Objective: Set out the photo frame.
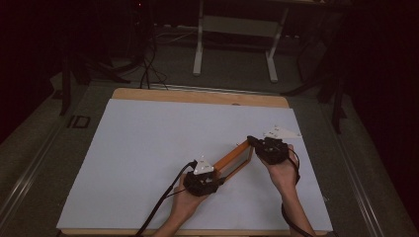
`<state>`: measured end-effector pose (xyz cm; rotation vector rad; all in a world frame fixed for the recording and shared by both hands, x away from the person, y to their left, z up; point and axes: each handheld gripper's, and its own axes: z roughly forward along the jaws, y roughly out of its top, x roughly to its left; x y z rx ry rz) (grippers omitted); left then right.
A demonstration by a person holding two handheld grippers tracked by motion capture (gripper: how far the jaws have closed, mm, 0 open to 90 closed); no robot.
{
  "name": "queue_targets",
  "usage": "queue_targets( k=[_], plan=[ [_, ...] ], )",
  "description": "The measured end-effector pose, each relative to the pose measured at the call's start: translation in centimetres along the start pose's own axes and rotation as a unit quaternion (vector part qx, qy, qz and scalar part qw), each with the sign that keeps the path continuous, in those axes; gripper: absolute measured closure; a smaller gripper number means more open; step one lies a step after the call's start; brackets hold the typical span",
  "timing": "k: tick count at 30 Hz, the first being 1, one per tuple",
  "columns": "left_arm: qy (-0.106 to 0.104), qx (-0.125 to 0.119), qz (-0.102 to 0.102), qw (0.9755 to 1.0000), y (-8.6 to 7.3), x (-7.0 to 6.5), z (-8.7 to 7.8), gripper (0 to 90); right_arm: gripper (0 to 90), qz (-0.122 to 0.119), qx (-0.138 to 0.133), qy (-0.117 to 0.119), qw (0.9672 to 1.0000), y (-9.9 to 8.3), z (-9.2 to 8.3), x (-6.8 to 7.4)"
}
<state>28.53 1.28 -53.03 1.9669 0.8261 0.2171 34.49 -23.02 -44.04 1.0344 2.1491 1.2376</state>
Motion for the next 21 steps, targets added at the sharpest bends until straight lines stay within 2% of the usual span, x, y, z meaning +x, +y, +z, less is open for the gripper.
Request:
queue_targets(
  k=[2, 6, 11, 13, 16, 21],
  plan=[
    [0.010, 0.000, 0.011, 0.9999, 0.0, -0.1, 0.0, 67.4, 90.0, -0.001, 0.001, 0.001, 1.0000, 0.1, 0.1, 0.0],
    [0.009, 0.004, 0.005, 0.9999, 0.1, 0.2, -0.1, 68.7, 90.0, -0.009, -0.002, -0.001, 1.0000, 0.2, 0.1, 0.1],
    [0.013, 0.012, 0.024, 0.9996, 0.7, 0.1, -0.3, 68.9, 90.0, -0.010, -0.013, 0.000, 0.9999, 0.2, -0.5, 0.1],
    [0.007, 0.016, 0.027, 0.9995, 1.1, 0.3, -0.6, 68.9, 90.0, -0.012, -0.015, -0.002, 0.9998, 0.3, -0.8, 0.0],
    [-0.011, 0.017, 0.022, 0.9996, 1.9, 1.0, -1.2, 69.0, 90.0, -0.015, -0.013, -0.003, 0.9998, 0.4, -1.2, -0.3],
    [-0.031, 0.005, 0.021, 0.9993, 3.7, 2.1, -2.9, 69.1, 89.3, -0.016, -0.014, -0.002, 0.9998, 0.3, -1.7, -0.6]
  ],
)
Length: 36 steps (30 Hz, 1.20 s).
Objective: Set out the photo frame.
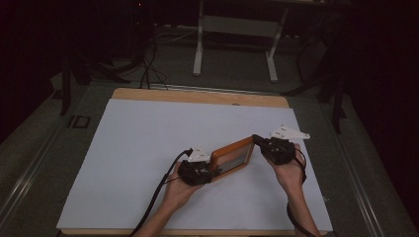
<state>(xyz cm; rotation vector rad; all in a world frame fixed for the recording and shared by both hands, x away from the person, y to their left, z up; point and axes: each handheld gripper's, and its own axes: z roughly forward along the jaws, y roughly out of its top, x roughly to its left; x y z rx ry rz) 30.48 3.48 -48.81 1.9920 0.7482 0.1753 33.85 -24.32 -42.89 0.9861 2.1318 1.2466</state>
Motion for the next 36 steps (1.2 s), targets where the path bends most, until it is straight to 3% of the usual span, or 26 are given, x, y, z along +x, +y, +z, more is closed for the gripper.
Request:
queue_targets(
  k=[7, 14, 22, 30, 33, 36],
  plan=[
    [-0.009, -0.022, 0.011, 0.9997, 3.3, 1.2, -2.3, 69.2, 85.5, -0.007, 0.001, 0.007, 0.9999, -0.3, -0.2, -0.1],
    [-0.029, -0.016, 0.034, 0.9989, 5.5, 1.8, -3.2, 69.2, 74.2, -0.040, 0.008, 0.053, 0.9977, -0.5, 0.2, 0.8],
    [-0.038, -0.002, 0.061, 0.9974, 6.9, 1.8, -3.9, 69.1, 61.6, -0.048, 0.004, 0.095, 0.9944, -0.8, 0.5, 1.2],
    [-0.073, 0.011, 0.083, 0.9939, 7.3, 1.8, -4.0, 68.9, 44.1, -0.053, 0.019, 0.157, 0.9861, -1.2, 1.1, 1.4],
    [-0.097, 0.013, 0.094, 0.9908, 7.3, 1.8, -3.9, 68.5, 40.6, -0.056, 0.020, 0.174, 0.9830, -1.3, 1.5, 1.6],
    [-0.105, 0.012, 0.109, 0.9884, 7.3, 1.8, -3.8, 68.0, 37.1, -0.053, 0.024, 0.195, 0.9791, -1.3, 2.0, 1.7]
  ],
)
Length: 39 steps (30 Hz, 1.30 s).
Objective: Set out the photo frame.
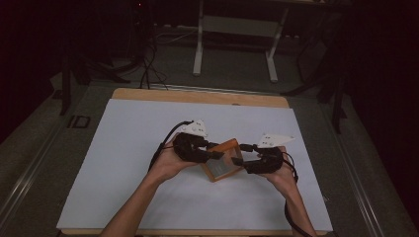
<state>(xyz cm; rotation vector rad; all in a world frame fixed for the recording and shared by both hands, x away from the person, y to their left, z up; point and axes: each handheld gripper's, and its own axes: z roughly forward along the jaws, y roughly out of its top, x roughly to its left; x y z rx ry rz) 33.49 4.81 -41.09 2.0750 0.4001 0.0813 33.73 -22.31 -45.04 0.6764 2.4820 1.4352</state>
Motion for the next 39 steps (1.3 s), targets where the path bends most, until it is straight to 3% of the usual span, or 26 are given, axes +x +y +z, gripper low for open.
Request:
queue_targets(
  k=[6, 11, 19, 22, 24, 29, 39],
  plan=[
    [-0.001, -0.001, 0.004, 1.0000, -0.1, 0.1, 0.0, 67.8, 38.7, -0.008, 0.001, 0.022, 0.9997, 0.2, 0.5, 0.3],
    [-0.003, -0.001, 0.014, 0.9999, -0.1, 0.1, 0.0, 67.5, 42.0, -0.016, 0.003, 0.023, 0.9996, 0.2, 0.4, 0.5],
    [0.001, -0.006, 0.004, 1.0000, -0.3, 0.1, 0.0, 63.8, 56.1, -0.025, 0.001, 0.023, 0.9994, -0.3, -0.3, 0.4],
    [0.012, -0.008, -0.006, 0.9999, -0.3, 0.2, 0.1, 60.5, 59.7, -0.032, 0.000, 0.022, 0.9992, -0.5, -0.6, 0.5],
    [0.018, -0.013, -0.025, 0.9994, -0.4, 0.5, 0.0, 54.8, 63.5, -0.036, -0.002, 0.023, 0.9991, -0.6, -0.8, 0.6],
    [0.012, -0.037, -0.064, 0.9972, -0.9, 1.4, -0.5, 44.7, 67.8, -0.040, -0.004, 0.022, 0.9989, -0.7, -1.0, 0.9],
    [0.042, -0.067, -0.069, 0.9945, -2.5, 1.2, -2.2, 39.0, 68.2, -0.037, -0.006, 0.013, 0.9992, -1.1, -1.2, 1.0]
  ],
)
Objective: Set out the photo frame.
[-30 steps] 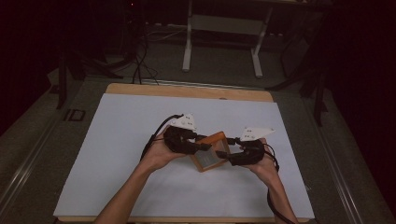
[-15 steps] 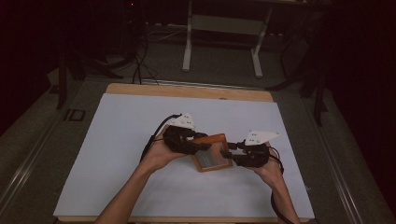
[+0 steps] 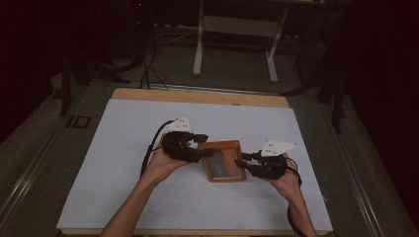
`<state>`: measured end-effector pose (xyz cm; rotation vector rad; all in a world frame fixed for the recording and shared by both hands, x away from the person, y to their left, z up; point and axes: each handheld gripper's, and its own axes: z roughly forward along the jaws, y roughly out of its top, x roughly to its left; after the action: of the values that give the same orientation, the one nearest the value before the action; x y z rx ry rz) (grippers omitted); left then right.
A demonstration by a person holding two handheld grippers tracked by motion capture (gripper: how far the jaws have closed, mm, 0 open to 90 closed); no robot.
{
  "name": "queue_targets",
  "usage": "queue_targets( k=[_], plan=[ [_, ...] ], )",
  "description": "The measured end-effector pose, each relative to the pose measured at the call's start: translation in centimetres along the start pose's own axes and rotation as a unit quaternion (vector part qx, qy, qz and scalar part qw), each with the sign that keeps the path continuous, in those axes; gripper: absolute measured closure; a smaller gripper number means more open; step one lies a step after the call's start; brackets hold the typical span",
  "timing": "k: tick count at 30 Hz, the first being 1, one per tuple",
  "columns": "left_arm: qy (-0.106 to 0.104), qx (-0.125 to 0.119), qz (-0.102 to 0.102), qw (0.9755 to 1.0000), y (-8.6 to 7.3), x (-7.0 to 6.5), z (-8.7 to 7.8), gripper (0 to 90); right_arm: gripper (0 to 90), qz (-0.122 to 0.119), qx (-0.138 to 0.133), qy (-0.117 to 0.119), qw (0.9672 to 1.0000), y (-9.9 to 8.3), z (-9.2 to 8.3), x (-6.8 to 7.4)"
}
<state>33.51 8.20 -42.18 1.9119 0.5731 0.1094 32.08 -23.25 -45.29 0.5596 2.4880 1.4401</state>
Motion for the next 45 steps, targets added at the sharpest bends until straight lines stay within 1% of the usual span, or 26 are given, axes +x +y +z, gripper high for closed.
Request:
queue_targets(
  k=[3, 6, 9, 11, 14, 16, 20, 21, 23, 24, 25, 27, 30, 32, 37, 42, 43, 45],
  plan=[
    [0.005, -0.005, -0.007, 1.0000, -0.8, 0.3, -0.3, 38.8, 68.2, 0.002, -0.001, -0.001, 1.0000, -0.1, -0.1, 0.0],
    [0.006, -0.006, -0.015, 0.9998, -1.9, 0.6, -0.1, 38.6, 68.2, 0.001, -0.001, -0.002, 1.0000, -0.3, -0.1, 0.0],
    [0.002, 0.002, -0.023, 0.9997, -3.1, 0.8, 0.7, 38.8, 68.2, 0.003, -0.002, -0.002, 1.0000, -0.4, -0.2, -0.1],
    [0.004, 0.013, -0.024, 0.9996, -3.8, 0.7, 1.4, 39.3, 68.2, 0.004, -0.003, -0.002, 1.0000, -0.5, -0.2, -0.1],
    [0.012, 0.027, -0.012, 0.9995, -4.6, 0.4, 2.4, 40.7, 68.2, 0.005, -0.003, -0.003, 1.0000, -0.6, -0.3, -0.1],
    [0.011, 0.035, -0.004, 0.9993, -4.9, 0.3, 3.1, 41.7, 68.2, 0.007, -0.004, -0.004, 1.0000, -0.7, -0.3, -0.1],
    [0.006, 0.048, 0.004, 0.9988, -5.1, 0.4, 4.1, 44.7, 68.2, 0.007, -0.003, -0.003, 1.0000, -0.8, -0.4, -0.1],
    [0.004, 0.051, 0.005, 0.9987, -5.2, 0.4, 4.3, 47.2, 68.2, 0.007, -0.004, -0.002, 1.0000, -0.8, -0.4, -0.1],
    [-0.007, 0.055, 0.007, 0.9985, -5.3, 0.5, 4.6, 50.2, 68.2, 0.009, -0.003, -0.001, 1.0000, -0.9, -0.4, -0.2],
    [-0.012, 0.055, 0.013, 0.9983, -5.3, 0.4, 4.7, 54.0, 68.2, 0.011, -0.003, 0.000, 0.9999, -0.9, -0.5, -0.2],
    [-0.009, 0.058, 0.022, 0.9980, -5.2, 0.3, 4.8, 56.8, 68.2, 0.013, -0.002, 0.003, 0.9999, -1.0, -0.5, -0.3],
    [-0.013, 0.063, 0.029, 0.9975, -5.1, 0.2, 4.8, 58.5, 68.2, 0.013, 0.000, 0.005, 0.9999, -1.1, -0.6, -0.4],
    [-0.027, 0.063, 0.032, 0.9971, -5.0, 0.2, 4.7, 61.8, 67.8, 0.017, -0.001, 0.014, 0.9998, -1.5, -0.8, -0.7],
    [-0.028, 0.065, 0.034, 0.9969, -4.9, 0.1, 4.7, 63.6, 66.7, 0.020, 0.001, 0.015, 0.9997, -1.6, -0.8, -0.8],
    [-0.025, 0.069, 0.033, 0.9967, -4.8, 0.0, 4.5, 64.5, 66.0, 0.021, 0.003, 0.014, 0.9997, -1.6, -0.7, -0.8],
    [-0.023, 0.062, 0.027, 0.9975, -4.6, -0.1, 3.9, 64.7, 65.8, 0.026, -0.004, 0.016, 0.9995, -1.5, -0.6, -0.8],
    [-0.021, 0.055, 0.024, 0.9980, -4.6, -0.2, 3.4, 64.7, 65.7, 0.028, -0.007, 0.017, 0.9995, -1.4, -0.5, -0.8],
    [-0.020, 0.051, 0.020, 0.9983, -4.5, -0.2, 2.9, 64.8, 65.7, 0.033, -0.016, 0.021, 0.9991, -1.2, -0.3, -0.6]
  ],
)
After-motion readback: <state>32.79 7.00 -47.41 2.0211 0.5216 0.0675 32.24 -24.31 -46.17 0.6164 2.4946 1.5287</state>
